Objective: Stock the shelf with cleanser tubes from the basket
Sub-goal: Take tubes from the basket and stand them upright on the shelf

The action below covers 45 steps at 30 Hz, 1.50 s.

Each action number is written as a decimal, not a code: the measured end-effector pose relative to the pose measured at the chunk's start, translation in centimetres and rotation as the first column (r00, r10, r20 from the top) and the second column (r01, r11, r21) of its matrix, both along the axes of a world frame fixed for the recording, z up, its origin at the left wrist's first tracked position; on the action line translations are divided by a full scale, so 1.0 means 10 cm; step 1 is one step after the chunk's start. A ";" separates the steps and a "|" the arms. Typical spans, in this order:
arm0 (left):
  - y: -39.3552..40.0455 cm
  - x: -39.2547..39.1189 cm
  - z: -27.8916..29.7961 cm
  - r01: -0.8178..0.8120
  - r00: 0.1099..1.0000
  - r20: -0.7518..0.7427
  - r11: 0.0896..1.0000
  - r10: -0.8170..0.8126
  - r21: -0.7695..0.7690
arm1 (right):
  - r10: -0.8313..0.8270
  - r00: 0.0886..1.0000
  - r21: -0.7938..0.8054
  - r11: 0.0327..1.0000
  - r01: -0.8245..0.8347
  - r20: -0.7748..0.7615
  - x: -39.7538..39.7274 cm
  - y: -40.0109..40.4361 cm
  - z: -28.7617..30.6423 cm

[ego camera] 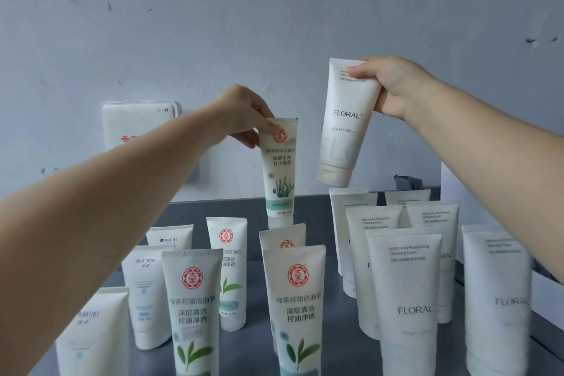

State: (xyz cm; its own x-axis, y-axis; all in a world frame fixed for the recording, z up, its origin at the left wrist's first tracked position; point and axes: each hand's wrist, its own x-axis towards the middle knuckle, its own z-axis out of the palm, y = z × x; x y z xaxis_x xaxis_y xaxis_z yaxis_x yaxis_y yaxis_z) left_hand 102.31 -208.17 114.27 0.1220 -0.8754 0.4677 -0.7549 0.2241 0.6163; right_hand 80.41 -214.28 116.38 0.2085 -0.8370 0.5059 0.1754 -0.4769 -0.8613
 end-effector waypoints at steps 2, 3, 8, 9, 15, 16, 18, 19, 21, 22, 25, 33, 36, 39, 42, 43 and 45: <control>-0.12 0.00 -0.03 0.023 0.998 0.052 0.998 -0.027 0.065 | -0.011 1.000 0.001 1.000 0.011 -0.017 0.02 -0.07 -0.01; -0.17 0.00 -0.05 0.033 0.996 0.079 0.994 -0.041 0.102 | -0.017 1.000 0.004 1.000 0.017 -0.026 0.03 -0.09 -0.01; -0.40 0.01 -0.24 0.081 0.965 0.216 0.948 -0.152 0.308 | -0.033 0.998 0.030 0.999 0.035 -0.050 0.08 -0.22 -0.04; -0.44 0.01 -0.28 0.085 0.956 0.237 0.936 -0.174 0.342 | -0.034 0.998 0.033 0.999 0.036 -0.054 0.08 -0.25 -0.04; -0.63 0.02 -0.48 0.076 0.923 0.296 0.870 -0.246 0.486 | -0.055 0.993 0.031 0.998 0.058 -0.100 0.03 -0.37 0.01; -0.65 0.02 -0.50 0.074 0.921 0.300 0.866 -0.250 0.495 | -0.057 0.993 0.027 0.998 0.060 -0.107 0.03 -0.38 0.01; -0.67 0.03 -0.53 0.072 0.916 0.305 0.855 -0.261 0.514 | -0.043 0.992 0.026 0.999 0.046 -0.116 0.03 -0.40 0.00; -0.68 0.03 -0.55 0.072 0.913 0.306 0.848 -0.268 0.525 | -0.031 0.992 0.028 0.999 0.034 -0.120 0.03 -0.42 0.00; -0.70 0.04 -0.59 0.073 0.911 0.304 0.835 -0.278 0.545 | -0.010 0.992 0.029 0.999 0.014 -0.130 0.05 -0.44 -0.02; -0.71 0.04 -0.61 0.075 0.912 0.297 0.828 -0.282 0.556 | -0.003 0.991 0.030 1.000 0.007 -0.135 0.05 -0.45 -0.03; -0.72 0.05 -0.69 0.084 0.914 0.277 0.806 -0.297 0.586 | 0.016 0.988 0.034 0.999 -0.011 -0.156 0.09 -0.48 -0.06; -0.67 0.06 -0.77 0.092 0.898 0.299 0.801 -0.323 0.591 | 0.059 0.983 0.039 0.998 -0.053 -0.174 0.14 -0.47 -0.12; -0.65 0.04 -0.76 0.067 0.883 0.336 0.798 -0.327 0.599 | 0.076 0.982 0.037 0.997 -0.071 -0.173 0.12 -0.44 -0.13; -0.62 0.03 -0.73 0.010 0.852 0.406 0.786 -0.330 0.618 | 0.080 0.986 0.031 0.997 -0.077 -0.148 0.05 -0.42 -0.09; -0.64 -0.04 -0.58 0.039 0.880 0.393 0.866 -0.265 0.498 | 0.083 0.987 0.021 0.997 -0.080 -0.138 -0.06 -0.40 -0.04; -0.64 -0.10 -0.49 0.102 0.919 0.307 0.901 -0.248 0.422 | 0.087 0.986 0.015 0.996 -0.086 -0.139 -0.09 -0.39 -0.03; -0.62 -0.27 -0.27 0.212 0.958 0.143 0.952 -0.247 0.223 | 0.092 0.986 0.002 0.996 -0.093 -0.137 -0.14 -0.39 0.00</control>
State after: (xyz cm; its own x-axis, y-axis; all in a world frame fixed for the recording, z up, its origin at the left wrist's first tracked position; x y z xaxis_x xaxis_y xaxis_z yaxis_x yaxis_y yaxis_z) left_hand 99.57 -214.41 111.57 -0.1583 -0.9488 0.2735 -0.7939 0.2870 0.5360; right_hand 78.99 -218.21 116.40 0.3525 -0.8084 0.4714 0.0999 -0.4683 -0.8779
